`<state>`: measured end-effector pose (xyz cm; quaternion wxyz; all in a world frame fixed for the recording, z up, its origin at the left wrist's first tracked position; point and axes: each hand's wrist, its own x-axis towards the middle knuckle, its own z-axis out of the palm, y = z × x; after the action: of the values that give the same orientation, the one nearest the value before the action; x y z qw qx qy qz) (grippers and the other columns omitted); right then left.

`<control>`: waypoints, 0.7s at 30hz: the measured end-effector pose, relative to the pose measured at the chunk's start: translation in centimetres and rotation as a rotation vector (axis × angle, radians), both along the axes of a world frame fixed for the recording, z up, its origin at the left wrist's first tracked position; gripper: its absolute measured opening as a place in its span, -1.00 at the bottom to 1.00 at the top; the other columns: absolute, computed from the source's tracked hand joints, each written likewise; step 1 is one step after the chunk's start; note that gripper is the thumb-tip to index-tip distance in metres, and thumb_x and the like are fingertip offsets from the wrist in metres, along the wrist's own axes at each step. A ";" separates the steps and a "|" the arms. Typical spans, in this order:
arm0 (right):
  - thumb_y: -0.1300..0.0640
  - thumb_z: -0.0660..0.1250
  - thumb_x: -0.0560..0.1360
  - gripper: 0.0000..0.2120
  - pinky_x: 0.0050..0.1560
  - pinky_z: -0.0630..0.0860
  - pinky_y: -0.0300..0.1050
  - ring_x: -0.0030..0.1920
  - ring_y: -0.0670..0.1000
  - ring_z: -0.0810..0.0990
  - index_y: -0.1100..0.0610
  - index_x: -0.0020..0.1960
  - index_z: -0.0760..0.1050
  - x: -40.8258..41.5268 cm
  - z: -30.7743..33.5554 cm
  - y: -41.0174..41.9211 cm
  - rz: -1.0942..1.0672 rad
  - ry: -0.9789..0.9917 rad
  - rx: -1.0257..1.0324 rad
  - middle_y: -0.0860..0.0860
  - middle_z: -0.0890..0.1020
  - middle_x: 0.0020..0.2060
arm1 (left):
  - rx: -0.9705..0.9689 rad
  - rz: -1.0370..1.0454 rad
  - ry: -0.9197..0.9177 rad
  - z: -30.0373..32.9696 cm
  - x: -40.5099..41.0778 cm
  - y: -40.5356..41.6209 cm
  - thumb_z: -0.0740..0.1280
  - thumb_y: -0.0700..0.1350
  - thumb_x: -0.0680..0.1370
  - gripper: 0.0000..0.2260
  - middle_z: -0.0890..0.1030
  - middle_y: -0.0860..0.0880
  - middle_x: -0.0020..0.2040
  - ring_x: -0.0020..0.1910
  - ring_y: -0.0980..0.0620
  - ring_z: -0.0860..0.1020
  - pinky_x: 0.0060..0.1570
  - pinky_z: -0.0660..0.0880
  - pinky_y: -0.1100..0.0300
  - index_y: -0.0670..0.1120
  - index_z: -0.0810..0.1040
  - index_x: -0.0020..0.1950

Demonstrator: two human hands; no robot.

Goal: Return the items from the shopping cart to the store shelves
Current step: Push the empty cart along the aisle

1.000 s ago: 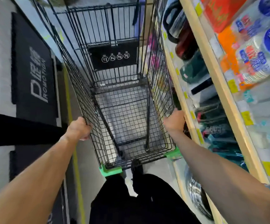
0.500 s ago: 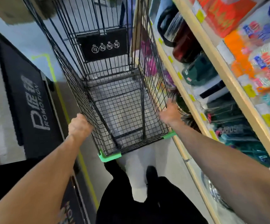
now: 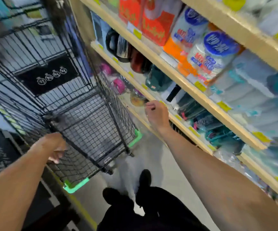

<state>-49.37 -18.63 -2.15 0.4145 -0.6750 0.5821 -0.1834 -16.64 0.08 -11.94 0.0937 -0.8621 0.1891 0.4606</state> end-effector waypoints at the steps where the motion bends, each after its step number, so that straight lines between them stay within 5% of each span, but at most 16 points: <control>1: 0.18 0.29 0.51 -0.80 -0.14 0.38 -0.54 -0.15 -0.25 0.57 0.28 -0.01 0.63 -1.5 0.9 -0.8 -0.073 -0.073 -0.067 0.03 0.63 -0.12 | -0.062 -0.054 0.034 5.2 -3.7 -3.3 0.53 -0.06 0.43 -0.67 0.67 -0.17 -0.25 -0.39 -0.09 0.64 -0.33 0.61 0.05 -0.26 0.56 0.00; 2: 0.13 0.26 0.49 -0.77 -0.24 0.35 -0.51 -0.27 -0.28 0.53 0.27 -0.09 0.61 -3.1 2.2 -1.5 -0.144 -0.128 -0.132 -0.01 0.61 -0.22 | -0.100 -0.113 0.043 10.3 -7.7 -5.9 0.43 -0.12 0.54 -0.80 0.65 -0.18 -0.26 -0.39 -0.09 0.62 -0.33 0.60 0.06 -0.26 0.53 -0.07; 5: 0.11 0.27 0.53 -0.84 -0.23 0.43 -0.16 -0.33 -0.11 0.52 0.09 -0.17 0.59 -8.3 5.6 -4.2 -0.378 -0.185 -0.256 -0.11 0.57 -0.35 | -0.375 -0.277 0.085 17.0 -16.4 -15.6 0.32 -0.12 0.64 -0.74 0.65 -0.18 -0.27 -0.42 -0.03 0.58 -0.45 0.53 0.20 -0.24 0.53 -0.18; 8: 0.13 0.32 0.52 -0.82 -0.19 0.47 -0.07 -0.26 0.00 0.57 -0.06 -0.24 0.51 -14.6 8.3 -6.3 -0.694 -0.248 -0.369 -0.07 0.59 -0.34 | -0.731 -0.427 0.192 19.0 -24.5 -23.5 0.37 -0.01 0.59 -0.74 0.70 -0.17 -0.22 -0.29 -0.07 0.63 -0.19 0.59 0.07 -0.18 0.60 -0.16; 11: 0.11 0.33 0.49 -0.94 -0.15 0.56 -0.02 -0.26 -0.01 0.57 -0.01 -0.16 0.50 -20.2 8.9 -7.2 -0.939 -0.242 -0.475 -0.02 0.60 -0.30 | -0.955 -0.488 0.275 20.3 -32.5 -27.9 0.43 0.06 0.53 -0.80 0.70 -0.10 -0.21 -0.16 -0.09 0.66 -0.11 0.57 0.07 -0.07 0.63 -0.11; 14: 0.10 0.39 0.49 -0.90 -0.05 0.56 0.11 -0.19 0.08 0.59 0.07 -0.09 0.48 -25.9 8.2 -7.1 -1.173 -0.229 -0.464 0.13 0.62 -0.20 | -1.020 -0.583 0.152 20.7 -39.6 -30.3 0.38 0.14 0.56 -0.63 0.70 -0.17 -0.15 -0.04 -0.15 0.65 -0.11 0.47 0.08 -0.18 0.69 -0.02; 18: 0.09 0.47 0.46 -0.65 0.11 0.47 0.02 0.05 0.18 0.55 0.25 0.13 0.48 -30.6 7.3 -6.5 -1.276 -0.139 -0.454 0.22 0.55 0.05 | -0.948 -0.561 0.124 20.1 -43.6 -31.7 0.31 0.30 0.53 -0.41 0.56 -0.15 -0.38 -0.21 -0.18 0.60 -0.20 0.41 0.07 -0.23 0.58 -0.32; 21: 0.02 0.51 0.44 -0.36 0.25 0.39 -0.04 0.26 0.22 0.46 0.31 0.36 0.34 -32.2 7.1 -7.1 -1.251 -0.106 -0.419 0.25 0.45 0.27 | -0.941 -0.535 0.354 19.6 -45.0 -32.8 0.27 0.48 0.41 -0.34 0.70 -0.13 -0.20 -0.10 -0.14 0.67 0.03 0.60 -0.06 -0.14 0.68 -0.14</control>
<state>-81.58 -25.78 4.92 0.1177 -0.2659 0.7951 -0.5322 -61.68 -32.71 7.65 -0.2203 -0.6428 0.5986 0.4243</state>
